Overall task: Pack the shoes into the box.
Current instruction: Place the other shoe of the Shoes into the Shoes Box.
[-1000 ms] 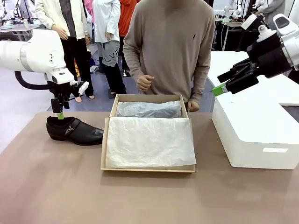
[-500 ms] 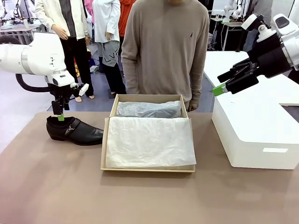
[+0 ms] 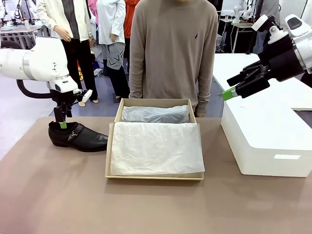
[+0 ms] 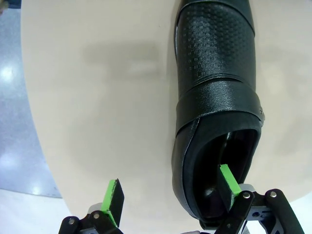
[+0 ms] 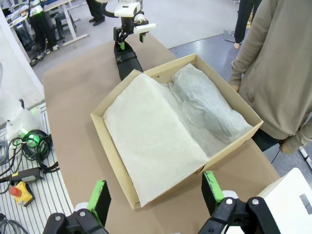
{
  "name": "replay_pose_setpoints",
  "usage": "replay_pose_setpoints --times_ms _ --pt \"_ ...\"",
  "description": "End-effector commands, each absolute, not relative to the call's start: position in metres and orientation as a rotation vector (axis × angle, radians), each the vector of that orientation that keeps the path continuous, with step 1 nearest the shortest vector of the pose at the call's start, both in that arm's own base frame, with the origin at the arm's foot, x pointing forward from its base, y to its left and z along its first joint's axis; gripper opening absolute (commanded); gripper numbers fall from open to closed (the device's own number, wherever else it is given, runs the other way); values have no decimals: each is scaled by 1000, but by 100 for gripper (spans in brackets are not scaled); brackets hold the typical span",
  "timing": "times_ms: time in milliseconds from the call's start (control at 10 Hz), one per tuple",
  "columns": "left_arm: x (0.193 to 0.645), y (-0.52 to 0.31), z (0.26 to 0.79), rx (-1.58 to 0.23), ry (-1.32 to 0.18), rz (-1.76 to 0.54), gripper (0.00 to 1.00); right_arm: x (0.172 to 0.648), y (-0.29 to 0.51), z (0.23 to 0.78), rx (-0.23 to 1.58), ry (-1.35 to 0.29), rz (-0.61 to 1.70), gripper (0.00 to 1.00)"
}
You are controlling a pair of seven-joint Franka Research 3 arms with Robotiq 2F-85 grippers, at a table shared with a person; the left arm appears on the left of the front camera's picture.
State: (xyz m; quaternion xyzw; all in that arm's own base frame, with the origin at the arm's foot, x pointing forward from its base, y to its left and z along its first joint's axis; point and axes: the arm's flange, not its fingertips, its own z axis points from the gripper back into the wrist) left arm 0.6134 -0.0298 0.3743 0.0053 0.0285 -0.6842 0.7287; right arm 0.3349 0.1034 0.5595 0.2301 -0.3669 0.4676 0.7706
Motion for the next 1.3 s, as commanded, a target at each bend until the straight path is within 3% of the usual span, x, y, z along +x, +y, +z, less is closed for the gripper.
replay_pose_setpoints --times_ms 0,1100,1200 --pt "612 -24 368 13 63 -1489 100 338 103 558 524 -818 1035 100" --pt "609 -21 335 -68 46 -1523 100 338 103 558 524 -818 1035 100" --pt "609 -22 336 -68 46 -1532 81 338 103 558 524 -818 1035 100"
